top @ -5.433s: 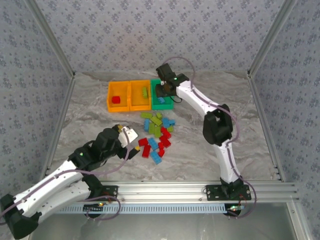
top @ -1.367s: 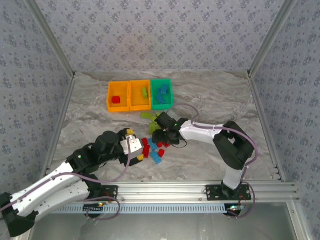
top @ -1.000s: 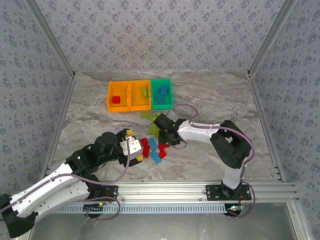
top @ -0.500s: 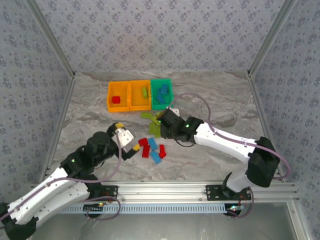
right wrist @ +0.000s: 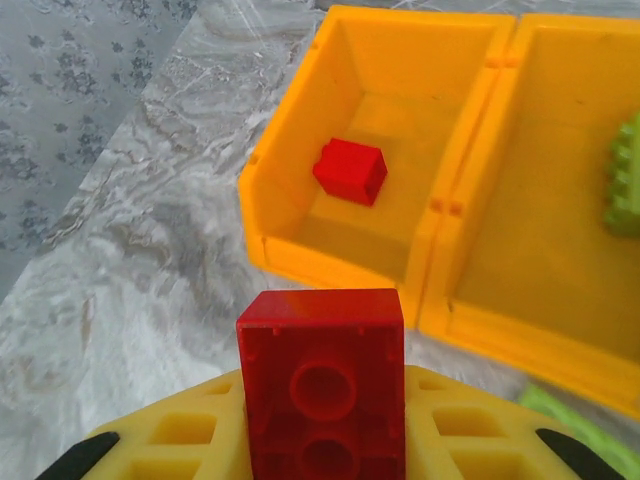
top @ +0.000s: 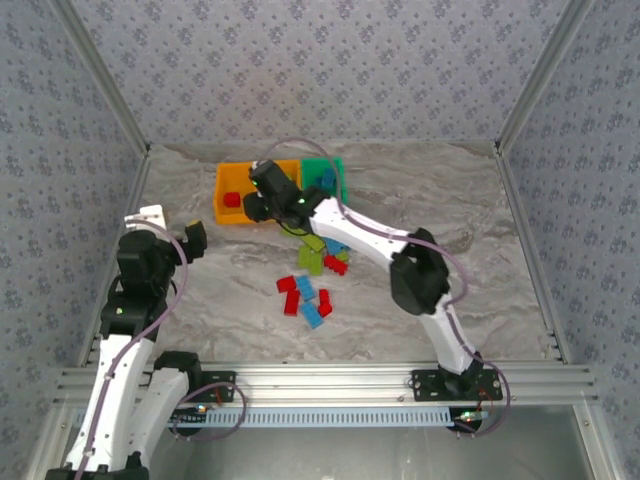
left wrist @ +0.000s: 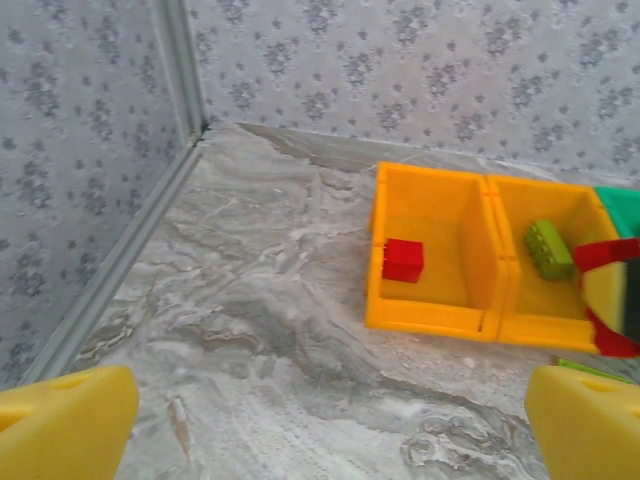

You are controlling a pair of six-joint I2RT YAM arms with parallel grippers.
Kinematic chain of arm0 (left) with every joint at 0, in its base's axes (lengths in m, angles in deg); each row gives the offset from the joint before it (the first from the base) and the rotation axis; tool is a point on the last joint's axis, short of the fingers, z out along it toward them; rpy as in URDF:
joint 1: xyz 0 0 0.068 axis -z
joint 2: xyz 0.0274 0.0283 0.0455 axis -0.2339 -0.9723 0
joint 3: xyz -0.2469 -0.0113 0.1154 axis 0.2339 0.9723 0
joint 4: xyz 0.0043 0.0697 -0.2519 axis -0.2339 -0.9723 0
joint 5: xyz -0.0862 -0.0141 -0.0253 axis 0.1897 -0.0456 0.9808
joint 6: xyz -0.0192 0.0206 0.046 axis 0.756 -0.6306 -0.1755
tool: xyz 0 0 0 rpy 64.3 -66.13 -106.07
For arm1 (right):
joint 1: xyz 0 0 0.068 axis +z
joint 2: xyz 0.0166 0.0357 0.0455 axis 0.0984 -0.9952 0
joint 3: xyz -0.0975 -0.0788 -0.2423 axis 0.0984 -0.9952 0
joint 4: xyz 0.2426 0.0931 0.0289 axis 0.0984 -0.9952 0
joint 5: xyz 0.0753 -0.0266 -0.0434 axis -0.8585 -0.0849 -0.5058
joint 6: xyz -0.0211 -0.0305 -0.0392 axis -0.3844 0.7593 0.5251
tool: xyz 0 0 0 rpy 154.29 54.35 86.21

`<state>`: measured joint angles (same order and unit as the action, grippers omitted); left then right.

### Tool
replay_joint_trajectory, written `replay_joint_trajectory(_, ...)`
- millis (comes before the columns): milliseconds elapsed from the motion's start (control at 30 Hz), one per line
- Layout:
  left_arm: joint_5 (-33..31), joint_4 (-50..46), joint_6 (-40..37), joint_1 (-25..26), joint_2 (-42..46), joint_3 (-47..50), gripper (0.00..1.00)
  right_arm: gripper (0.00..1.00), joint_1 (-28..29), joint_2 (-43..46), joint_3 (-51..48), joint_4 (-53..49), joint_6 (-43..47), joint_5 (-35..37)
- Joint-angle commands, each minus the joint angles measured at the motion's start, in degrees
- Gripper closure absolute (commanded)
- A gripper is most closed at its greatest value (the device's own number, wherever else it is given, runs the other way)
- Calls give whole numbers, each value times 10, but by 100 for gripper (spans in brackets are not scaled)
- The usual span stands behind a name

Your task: Sort the legos into containers by color

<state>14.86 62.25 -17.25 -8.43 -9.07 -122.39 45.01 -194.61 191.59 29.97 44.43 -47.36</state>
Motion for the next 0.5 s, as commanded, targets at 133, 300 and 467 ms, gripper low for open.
replay_joint_trajectory(133, 52, 7, -2, -5, 13, 12, 1, 73, -20, -184, 277, -33, 72, 10)
replay_joint_trajectory(300, 76, 9, -12, -5, 10, 17, 1, 65, -39, -276, 365, 25, 75, -8)
replay_joint_trajectory(467, 77, 9, -16, -5, 5, 17, 1, 34, -46, -280, 385, 36, 96, -28)
